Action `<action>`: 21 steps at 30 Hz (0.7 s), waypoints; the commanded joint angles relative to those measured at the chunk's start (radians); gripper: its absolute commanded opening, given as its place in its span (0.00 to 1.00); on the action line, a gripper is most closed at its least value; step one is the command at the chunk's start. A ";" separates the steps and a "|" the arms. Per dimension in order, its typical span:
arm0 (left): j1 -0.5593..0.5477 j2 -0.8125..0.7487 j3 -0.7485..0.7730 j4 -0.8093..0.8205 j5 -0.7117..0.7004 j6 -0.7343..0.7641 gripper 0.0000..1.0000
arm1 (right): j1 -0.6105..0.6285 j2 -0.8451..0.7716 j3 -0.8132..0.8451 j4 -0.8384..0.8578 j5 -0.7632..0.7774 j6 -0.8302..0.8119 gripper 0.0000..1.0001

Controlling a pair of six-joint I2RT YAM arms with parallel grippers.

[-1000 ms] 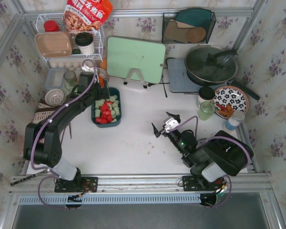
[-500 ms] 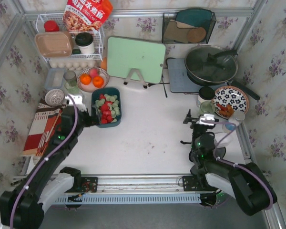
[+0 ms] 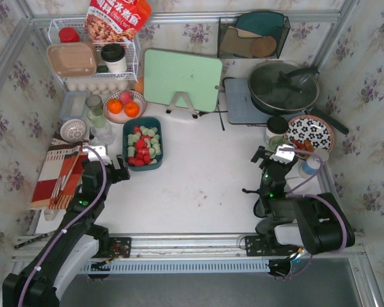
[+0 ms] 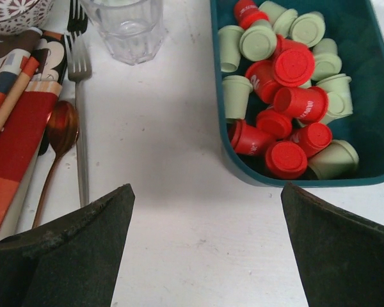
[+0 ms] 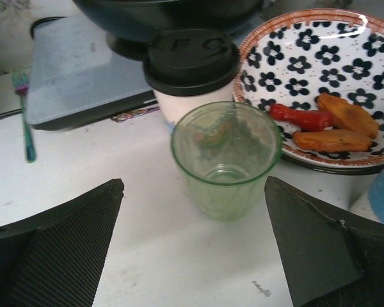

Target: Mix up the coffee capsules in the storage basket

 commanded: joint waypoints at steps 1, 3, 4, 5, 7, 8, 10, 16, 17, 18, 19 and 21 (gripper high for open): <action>0.001 0.033 0.017 0.033 -0.051 0.004 0.99 | -0.082 0.140 -0.039 0.347 -0.066 -0.032 1.00; 0.001 0.046 0.021 0.038 -0.075 0.003 0.99 | -0.096 0.170 -0.078 0.449 -0.157 -0.046 1.00; 0.001 0.053 0.019 0.051 -0.091 0.004 0.99 | -0.096 0.146 -0.072 0.397 -0.206 -0.049 1.00; 0.001 0.064 0.017 0.076 -0.100 0.030 0.99 | -0.097 0.165 -0.071 0.402 -0.234 -0.063 1.00; 0.001 0.090 0.013 0.129 -0.119 0.067 0.99 | -0.087 0.316 -0.077 0.623 -0.296 -0.124 1.00; 0.001 0.098 0.009 0.154 -0.124 0.084 0.99 | -0.076 0.311 -0.084 0.614 -0.294 -0.129 1.00; 0.001 0.113 -0.017 0.216 -0.125 0.127 0.99 | -0.079 0.247 -0.055 0.455 -0.355 -0.133 1.00; 0.001 0.240 -0.147 0.495 -0.182 0.245 0.99 | -0.066 0.267 -0.004 0.404 -0.349 -0.162 1.00; 0.001 0.274 -0.131 0.489 -0.200 0.256 0.99 | -0.064 0.260 -0.015 0.406 -0.341 -0.160 1.00; 0.002 0.305 -0.106 0.477 -0.211 0.267 0.99 | -0.064 0.252 -0.018 0.398 -0.347 -0.159 1.00; 0.003 0.338 -0.093 0.490 -0.219 0.282 0.99 | -0.064 0.259 -0.011 0.397 -0.355 -0.163 1.00; 0.010 0.427 -0.071 0.567 -0.212 0.315 0.99 | -0.064 0.256 0.014 0.344 -0.328 -0.152 1.00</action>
